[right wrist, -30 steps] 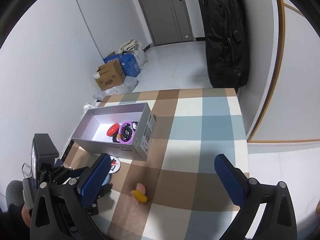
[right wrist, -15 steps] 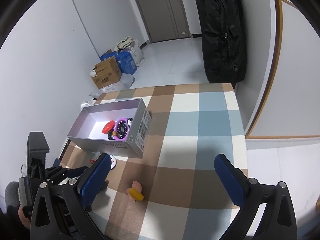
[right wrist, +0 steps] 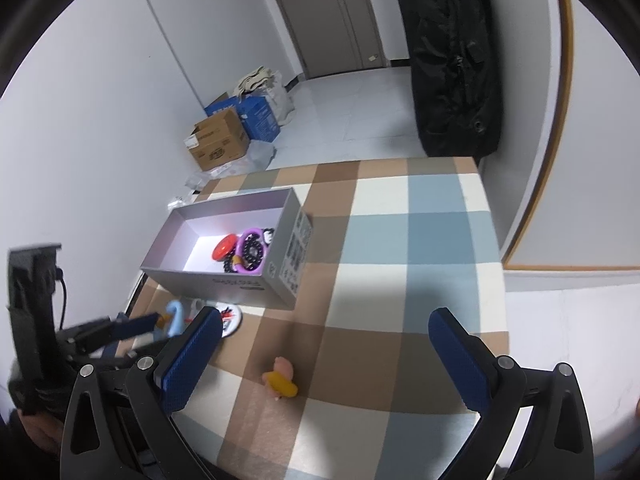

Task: Organize jewelry
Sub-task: 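Move the left tool to the blue ring with charms and grasp it, then lift the blue ring with the left tool while the right tool grasps the pink pig figure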

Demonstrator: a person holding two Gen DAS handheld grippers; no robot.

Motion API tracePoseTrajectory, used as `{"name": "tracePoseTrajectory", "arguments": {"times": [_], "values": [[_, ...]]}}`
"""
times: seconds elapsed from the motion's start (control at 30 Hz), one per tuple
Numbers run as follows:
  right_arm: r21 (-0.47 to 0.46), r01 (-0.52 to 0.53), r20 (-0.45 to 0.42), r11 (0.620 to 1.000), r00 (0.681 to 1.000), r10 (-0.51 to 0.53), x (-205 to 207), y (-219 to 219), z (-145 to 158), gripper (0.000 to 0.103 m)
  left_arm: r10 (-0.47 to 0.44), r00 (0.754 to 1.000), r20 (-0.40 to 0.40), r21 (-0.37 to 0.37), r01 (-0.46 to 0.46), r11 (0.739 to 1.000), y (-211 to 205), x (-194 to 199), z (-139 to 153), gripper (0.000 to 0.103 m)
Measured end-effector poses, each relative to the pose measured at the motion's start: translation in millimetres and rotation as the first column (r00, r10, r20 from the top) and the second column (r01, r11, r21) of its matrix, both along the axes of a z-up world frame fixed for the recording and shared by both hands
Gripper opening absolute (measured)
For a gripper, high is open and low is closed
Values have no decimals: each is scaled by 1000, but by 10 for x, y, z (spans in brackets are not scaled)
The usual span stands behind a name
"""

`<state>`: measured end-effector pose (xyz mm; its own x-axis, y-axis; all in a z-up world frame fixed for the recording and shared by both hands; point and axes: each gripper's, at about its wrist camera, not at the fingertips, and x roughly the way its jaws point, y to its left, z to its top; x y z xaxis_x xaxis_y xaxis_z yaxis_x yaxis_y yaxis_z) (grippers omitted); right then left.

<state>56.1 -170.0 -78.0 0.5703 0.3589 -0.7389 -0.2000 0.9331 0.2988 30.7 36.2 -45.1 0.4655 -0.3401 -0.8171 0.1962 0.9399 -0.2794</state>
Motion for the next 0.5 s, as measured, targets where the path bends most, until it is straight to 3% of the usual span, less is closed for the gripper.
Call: {"name": "tracePoseTrajectory", "arguments": {"times": [0.37,0.5], "values": [[-43,-119,-105,992,988,114,-107,242,-240,100,96,993,63,-137,-86,987,221,22,197,57],[-56,-153,-129,987,981,145,-121,331,-306,93,124,990,68,-157,-112,981,314,54,231,57]]}}
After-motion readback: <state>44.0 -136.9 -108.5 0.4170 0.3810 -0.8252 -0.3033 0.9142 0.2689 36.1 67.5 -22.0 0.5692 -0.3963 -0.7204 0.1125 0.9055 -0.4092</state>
